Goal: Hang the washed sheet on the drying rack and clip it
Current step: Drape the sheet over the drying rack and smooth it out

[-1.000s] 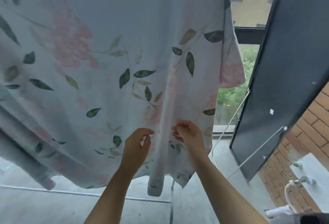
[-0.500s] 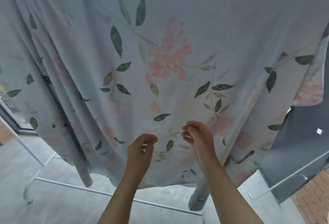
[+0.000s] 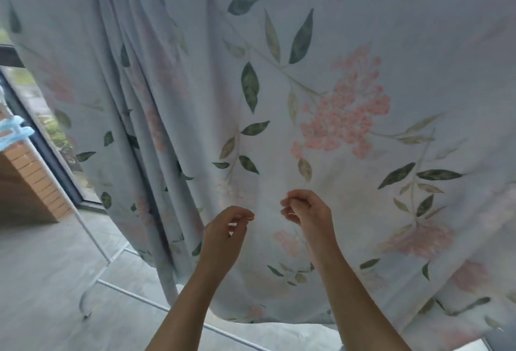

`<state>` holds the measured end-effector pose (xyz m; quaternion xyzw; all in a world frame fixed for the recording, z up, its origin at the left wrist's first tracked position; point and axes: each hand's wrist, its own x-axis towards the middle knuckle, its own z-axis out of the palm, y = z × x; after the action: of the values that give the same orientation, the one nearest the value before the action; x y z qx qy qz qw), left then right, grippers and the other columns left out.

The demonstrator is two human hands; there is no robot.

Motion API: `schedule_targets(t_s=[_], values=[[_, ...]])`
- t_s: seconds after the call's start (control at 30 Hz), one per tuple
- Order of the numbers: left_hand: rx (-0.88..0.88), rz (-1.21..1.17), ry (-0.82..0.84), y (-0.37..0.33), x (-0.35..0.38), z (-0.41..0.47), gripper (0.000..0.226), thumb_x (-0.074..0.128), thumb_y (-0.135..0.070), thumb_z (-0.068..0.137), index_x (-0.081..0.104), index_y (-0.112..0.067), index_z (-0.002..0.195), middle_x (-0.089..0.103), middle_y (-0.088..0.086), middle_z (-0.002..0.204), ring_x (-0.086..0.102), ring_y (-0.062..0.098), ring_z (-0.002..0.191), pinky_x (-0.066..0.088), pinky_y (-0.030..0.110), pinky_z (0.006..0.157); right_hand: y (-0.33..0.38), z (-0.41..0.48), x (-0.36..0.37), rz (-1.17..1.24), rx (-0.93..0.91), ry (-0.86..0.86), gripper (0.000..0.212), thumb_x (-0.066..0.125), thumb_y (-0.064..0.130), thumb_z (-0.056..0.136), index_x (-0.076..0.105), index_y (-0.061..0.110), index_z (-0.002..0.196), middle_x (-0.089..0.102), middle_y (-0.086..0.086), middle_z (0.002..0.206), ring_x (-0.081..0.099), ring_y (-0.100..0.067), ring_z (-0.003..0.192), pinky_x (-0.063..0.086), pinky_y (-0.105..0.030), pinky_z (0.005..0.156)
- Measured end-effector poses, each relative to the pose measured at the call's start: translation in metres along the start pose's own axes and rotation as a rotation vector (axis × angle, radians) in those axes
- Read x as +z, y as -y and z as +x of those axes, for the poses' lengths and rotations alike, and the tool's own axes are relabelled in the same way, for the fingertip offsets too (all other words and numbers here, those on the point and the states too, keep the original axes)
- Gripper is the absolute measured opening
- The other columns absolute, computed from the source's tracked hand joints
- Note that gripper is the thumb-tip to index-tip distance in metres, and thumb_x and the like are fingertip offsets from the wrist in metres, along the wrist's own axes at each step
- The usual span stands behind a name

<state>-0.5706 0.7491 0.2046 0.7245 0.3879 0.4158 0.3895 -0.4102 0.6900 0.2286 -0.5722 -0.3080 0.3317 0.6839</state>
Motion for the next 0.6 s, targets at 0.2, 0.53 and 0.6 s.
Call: schedule_targets(t_s=[0.2, 0.53, 0.6], values=[[0.005, -0.011, -0.103, 0.012, -0.039, 0.04, 0.037, 0.053, -0.001, 0.091, 0.062, -0.035, 0.082, 0.068, -0.015, 0.09, 0.063, -0.001, 0.08, 0.047, 0.008, 0.067, -0.006, 0.04, 0.056, -0.058, -0.014, 0.094, 0.024, 0.048, -0.01, 0.089, 0.063, 0.008, 0.085, 0.07, 0.001, 0.068, 0.063, -0.013, 0.06, 0.052, -0.031, 0.07], [0.061, -0.106, -0.085, 0.07, -0.142, 0.098, 0.032, 0.053, 0.002, 0.09, 0.067, -0.027, 0.086, 0.07, -0.013, 0.09, 0.064, 0.002, 0.087, 0.045, 0.01, 0.074, -0.012, 0.061, 0.183, -0.095, -0.127, 0.074, 0.023, 0.051, -0.011, 0.088, 0.063, 0.009, 0.084, 0.07, 0.002, 0.068, 0.063, -0.011, 0.062, 0.053, -0.022, 0.066], [0.066, -0.11, -0.036, 0.082, -0.174, 0.109, 0.033, 0.053, 0.002, 0.091, 0.066, -0.028, 0.085, 0.07, -0.013, 0.088, 0.065, 0.002, 0.085, 0.048, 0.013, 0.075, -0.016, 0.054, 0.215, -0.096, -0.139, 0.028, 0.023, 0.051, -0.01, 0.089, 0.063, 0.009, 0.085, 0.071, 0.0, 0.07, 0.065, -0.012, 0.066, 0.054, -0.024, 0.069]])
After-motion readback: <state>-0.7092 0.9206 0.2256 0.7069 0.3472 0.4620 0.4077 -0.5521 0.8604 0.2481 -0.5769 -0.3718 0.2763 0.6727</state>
